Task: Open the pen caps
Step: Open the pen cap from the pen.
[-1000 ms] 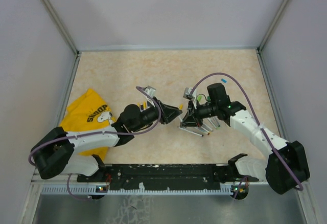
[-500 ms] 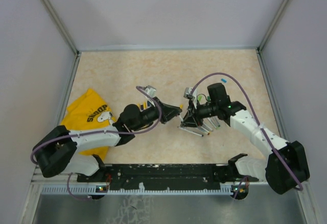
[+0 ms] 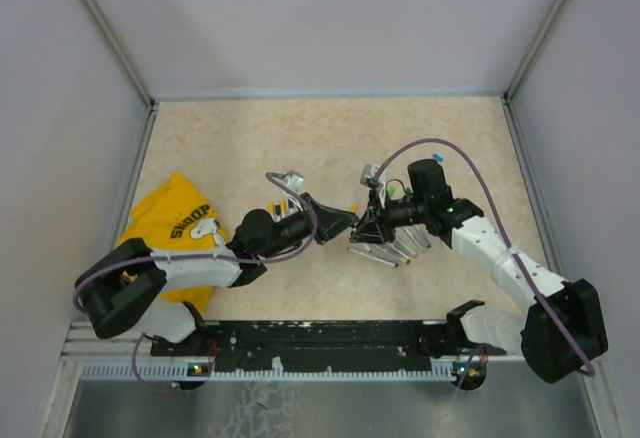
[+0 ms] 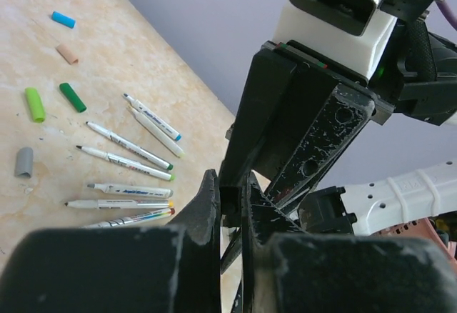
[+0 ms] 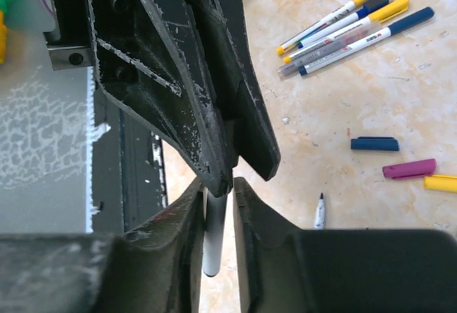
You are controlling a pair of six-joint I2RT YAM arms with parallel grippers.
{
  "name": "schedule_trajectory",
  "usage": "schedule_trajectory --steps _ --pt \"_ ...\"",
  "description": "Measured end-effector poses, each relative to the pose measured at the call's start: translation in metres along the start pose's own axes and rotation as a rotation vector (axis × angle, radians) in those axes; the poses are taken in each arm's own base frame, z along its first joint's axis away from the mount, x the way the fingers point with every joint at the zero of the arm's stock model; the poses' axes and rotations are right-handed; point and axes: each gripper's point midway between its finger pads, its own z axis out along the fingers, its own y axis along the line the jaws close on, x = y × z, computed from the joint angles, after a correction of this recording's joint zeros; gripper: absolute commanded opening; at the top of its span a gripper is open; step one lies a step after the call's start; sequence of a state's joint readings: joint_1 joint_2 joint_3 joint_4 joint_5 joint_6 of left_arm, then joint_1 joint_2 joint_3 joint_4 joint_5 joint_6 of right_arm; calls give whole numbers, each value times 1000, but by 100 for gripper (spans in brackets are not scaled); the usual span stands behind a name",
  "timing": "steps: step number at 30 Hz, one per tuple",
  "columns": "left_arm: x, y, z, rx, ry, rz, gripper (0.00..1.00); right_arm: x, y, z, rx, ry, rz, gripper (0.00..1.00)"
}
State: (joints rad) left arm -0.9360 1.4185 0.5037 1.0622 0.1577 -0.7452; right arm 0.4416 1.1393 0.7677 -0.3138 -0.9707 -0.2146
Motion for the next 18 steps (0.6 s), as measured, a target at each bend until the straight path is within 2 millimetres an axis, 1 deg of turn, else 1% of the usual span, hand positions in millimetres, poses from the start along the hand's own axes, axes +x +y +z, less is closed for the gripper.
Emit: schedule_trajectory --steps 2,5,11,12,15,17,18 --pt "-3 1 -1 -5 -16 2 0 0 2 0 -9 -2 3 0" --pt "-9 1 -4 -8 -33 6 0 -1 4 0 -21 -6 8 0" --pt "-24 0 -12 -2 -61 2 0 -12 5 3 -45 -40 -43 0" --pt "-35 3 -14 -11 -94 4 0 -10 6 3 -48 -33 -39 0" --pt "-87 22 -24 -79 -243 26 0 -2 4 3 -52 -7 -6 0" --pt "-109 29 -31 -107 -309 39 0 4 4 5 -59 12 11 0" --pt "-115 29 -33 -111 -328 44 0 8 4 7 -61 23 17 0"
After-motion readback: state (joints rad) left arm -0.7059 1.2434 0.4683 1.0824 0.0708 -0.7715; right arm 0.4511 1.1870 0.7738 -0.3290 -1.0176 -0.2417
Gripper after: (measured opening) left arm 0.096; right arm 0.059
